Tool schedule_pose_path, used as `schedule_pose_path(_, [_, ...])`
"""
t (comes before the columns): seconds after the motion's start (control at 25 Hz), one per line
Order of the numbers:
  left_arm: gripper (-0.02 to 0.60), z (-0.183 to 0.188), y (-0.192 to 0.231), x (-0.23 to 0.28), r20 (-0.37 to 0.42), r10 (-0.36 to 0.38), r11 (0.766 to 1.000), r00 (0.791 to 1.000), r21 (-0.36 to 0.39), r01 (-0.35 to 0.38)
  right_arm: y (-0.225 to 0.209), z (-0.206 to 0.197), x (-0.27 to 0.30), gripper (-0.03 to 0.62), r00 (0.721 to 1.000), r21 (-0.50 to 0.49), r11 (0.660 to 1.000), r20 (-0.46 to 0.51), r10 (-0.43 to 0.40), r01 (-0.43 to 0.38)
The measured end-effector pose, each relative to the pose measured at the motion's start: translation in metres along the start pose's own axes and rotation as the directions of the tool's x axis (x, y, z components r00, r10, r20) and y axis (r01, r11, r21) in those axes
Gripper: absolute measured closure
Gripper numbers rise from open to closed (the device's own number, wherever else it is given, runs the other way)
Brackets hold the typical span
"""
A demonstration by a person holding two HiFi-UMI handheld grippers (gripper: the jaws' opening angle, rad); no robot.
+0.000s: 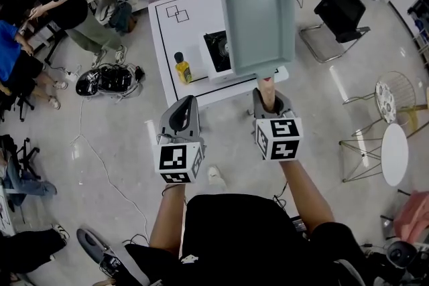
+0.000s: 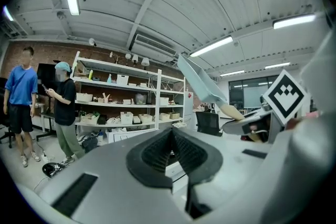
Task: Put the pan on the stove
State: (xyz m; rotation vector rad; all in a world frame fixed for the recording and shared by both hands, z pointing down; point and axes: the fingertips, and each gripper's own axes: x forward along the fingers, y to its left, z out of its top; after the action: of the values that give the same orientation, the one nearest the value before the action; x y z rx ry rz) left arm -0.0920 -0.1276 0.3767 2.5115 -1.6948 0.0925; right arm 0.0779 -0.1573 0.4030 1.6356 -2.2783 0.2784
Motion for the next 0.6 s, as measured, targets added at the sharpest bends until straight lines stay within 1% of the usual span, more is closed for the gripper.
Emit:
schedule_pose_path(0.2, [0.571, -0.005, 0.019, 0.019, -0.014, -0.022, 1.000, 1.000, -0.005, 0.022, 0.003, 0.002, 0.024, 0.542, 1.000, 0.007, 1.000, -0.016, -0.019, 0.019])
schedule_pose_path(0.6, [0.571, -0.006, 0.054, 0.035, -0.016, -0.046, 0.999, 0.999, -0.009, 0.046, 0.020, 0.013, 0.055, 0.542, 0.999, -0.011, 0.999, -0.028, -0.044, 0.044])
